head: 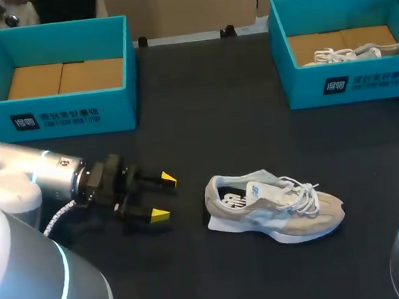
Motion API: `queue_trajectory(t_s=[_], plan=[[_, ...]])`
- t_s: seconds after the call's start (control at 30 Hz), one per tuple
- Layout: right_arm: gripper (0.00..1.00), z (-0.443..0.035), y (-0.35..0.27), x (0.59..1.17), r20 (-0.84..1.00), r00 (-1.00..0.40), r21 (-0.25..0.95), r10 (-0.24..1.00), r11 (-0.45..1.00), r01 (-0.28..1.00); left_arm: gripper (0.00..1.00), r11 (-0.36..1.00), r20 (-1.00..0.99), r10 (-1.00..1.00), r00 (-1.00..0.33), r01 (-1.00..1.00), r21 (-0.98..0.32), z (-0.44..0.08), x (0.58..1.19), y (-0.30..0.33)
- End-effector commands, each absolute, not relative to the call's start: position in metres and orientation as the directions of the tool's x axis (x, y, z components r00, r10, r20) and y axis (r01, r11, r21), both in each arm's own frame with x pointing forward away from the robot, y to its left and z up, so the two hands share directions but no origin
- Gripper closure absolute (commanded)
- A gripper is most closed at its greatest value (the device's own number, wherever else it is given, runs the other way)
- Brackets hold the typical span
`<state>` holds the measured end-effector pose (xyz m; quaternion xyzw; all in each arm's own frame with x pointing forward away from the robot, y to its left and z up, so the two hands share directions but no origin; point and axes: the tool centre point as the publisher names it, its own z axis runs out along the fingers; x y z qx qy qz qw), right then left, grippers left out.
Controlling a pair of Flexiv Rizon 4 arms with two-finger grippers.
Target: Take the shoe out of the shoebox, open the shoe tongue, remove and reinsert the insole, then place the shoe into the shoebox
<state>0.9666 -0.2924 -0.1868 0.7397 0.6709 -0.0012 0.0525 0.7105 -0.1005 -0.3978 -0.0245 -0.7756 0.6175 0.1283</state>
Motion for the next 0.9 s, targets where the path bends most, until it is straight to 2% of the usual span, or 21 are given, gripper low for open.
queue_trajectory(t_s=[0.03,0.9], plan=[[0.00,-0.187,-0.292,0.966,-0.074,0.101,0.077,0.992,-0.095,0.992,0.00,0.247,0.162,0.164,-0.973,-0.119,-0.962,-0.392,0.704,-0.101],[0.00,-0.187,-0.292,0.966,-0.074,0.101,0.077,0.992,-0.095,0.992,0.00,0.226,0.100,0.160,-0.982,-0.062,-0.972,-0.396,0.693,-0.116]])
